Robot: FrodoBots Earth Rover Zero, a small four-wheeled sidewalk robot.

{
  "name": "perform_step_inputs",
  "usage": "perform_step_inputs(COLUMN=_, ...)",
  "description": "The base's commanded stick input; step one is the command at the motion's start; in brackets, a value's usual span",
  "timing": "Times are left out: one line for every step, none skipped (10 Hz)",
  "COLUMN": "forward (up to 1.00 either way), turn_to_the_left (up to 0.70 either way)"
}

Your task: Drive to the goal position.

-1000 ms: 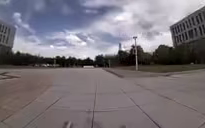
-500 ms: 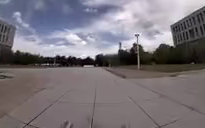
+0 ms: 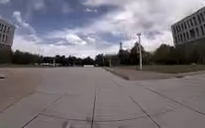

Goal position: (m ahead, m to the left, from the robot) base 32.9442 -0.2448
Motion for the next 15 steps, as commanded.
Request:
perform_step_inputs(forward=1.00, turn_to_the_left=0.00)
perform_step_inputs(forward=1.00, turn_to_the_left=0.00)
perform_step_inputs(forward=1.00, turn_to_the_left=0.00)
perform_step_inputs(forward=1.00, turn_to_the_left=0.00)
perform_step_inputs(forward=1.00, turn_to_the_left=0.00)
perform_step_inputs(forward=1.00, turn_to_the_left=0.00)
perform_step_inputs(forward=1.00, turn_to_the_left=0.00)
perform_step_inputs(forward=1.00, turn_to_the_left=0.00)
perform_step_inputs(forward=1.00, turn_to_the_left=0.00)
perform_step_inputs(forward=1.00, turn_to_the_left=0.00)
perform_step_inputs(forward=1.00, turn_to_the_left=0.00)
perform_step_inputs(forward=1.00, turn_to_the_left=0.00)
perform_step_inputs(forward=1.00, turn_to_the_left=0.00)
perform_step_inputs(forward=1.00, turn_to_the_left=0.00)
perform_step_inputs(forward=1.00, turn_to_the_left=0.00)
